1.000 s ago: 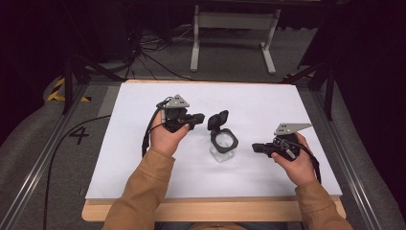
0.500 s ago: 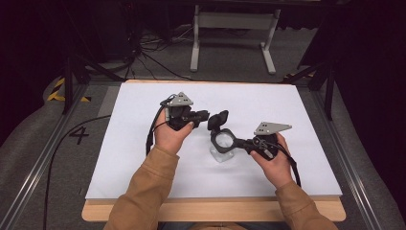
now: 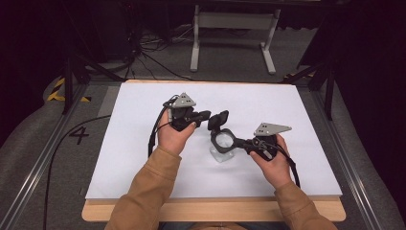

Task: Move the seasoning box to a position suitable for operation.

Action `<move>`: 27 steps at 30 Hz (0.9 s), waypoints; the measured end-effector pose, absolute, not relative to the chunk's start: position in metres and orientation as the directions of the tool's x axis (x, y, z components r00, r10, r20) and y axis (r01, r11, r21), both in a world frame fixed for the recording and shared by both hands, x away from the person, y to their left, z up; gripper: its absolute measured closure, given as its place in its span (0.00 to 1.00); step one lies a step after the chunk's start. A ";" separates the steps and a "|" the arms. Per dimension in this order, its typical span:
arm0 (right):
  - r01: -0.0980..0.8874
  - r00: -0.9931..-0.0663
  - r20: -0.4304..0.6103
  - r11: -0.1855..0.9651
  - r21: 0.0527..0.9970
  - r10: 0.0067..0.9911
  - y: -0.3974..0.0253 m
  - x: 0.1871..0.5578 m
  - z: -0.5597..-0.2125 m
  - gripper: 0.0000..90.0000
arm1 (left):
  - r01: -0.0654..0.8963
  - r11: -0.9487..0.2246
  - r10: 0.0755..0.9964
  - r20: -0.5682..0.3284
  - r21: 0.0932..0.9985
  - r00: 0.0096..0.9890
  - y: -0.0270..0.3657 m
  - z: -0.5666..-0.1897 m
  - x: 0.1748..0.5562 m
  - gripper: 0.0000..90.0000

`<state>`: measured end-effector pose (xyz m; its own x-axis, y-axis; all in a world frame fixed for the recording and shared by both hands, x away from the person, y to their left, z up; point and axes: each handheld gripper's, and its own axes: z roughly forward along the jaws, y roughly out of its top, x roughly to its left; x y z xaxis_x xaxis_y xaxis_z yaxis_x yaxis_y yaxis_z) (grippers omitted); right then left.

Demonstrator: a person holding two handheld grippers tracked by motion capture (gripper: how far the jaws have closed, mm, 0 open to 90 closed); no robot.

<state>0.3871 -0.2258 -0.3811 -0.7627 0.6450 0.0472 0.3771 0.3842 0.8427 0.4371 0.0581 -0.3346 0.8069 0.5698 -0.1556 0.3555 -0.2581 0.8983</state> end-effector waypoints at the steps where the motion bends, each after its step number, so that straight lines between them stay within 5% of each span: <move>1: 0.377 -0.762 0.047 0.384 0.843 0.645 -0.226 0.387 -0.381 1.00 | 0.356 -0.266 0.568 -0.153 0.896 0.809 0.058 -0.334 0.437 1.00; 13: 0.399 -0.761 0.098 0.344 0.850 0.642 -0.237 0.384 -0.379 1.00 | 0.368 -0.343 0.502 -0.163 0.864 0.849 0.046 -0.335 0.428 0.99; 27: 0.444 -0.652 0.140 0.225 0.868 0.745 -0.297 0.387 -0.368 1.00 | 0.367 -0.516 0.387 -0.172 0.774 0.906 0.023 -0.346 0.424 0.96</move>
<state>0.3868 -0.2971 -0.3675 -0.6522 0.7449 0.1404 0.4436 0.2249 0.8675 0.4240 0.0234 -0.3464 0.9061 0.3866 -0.1717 0.3669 -0.5161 0.7739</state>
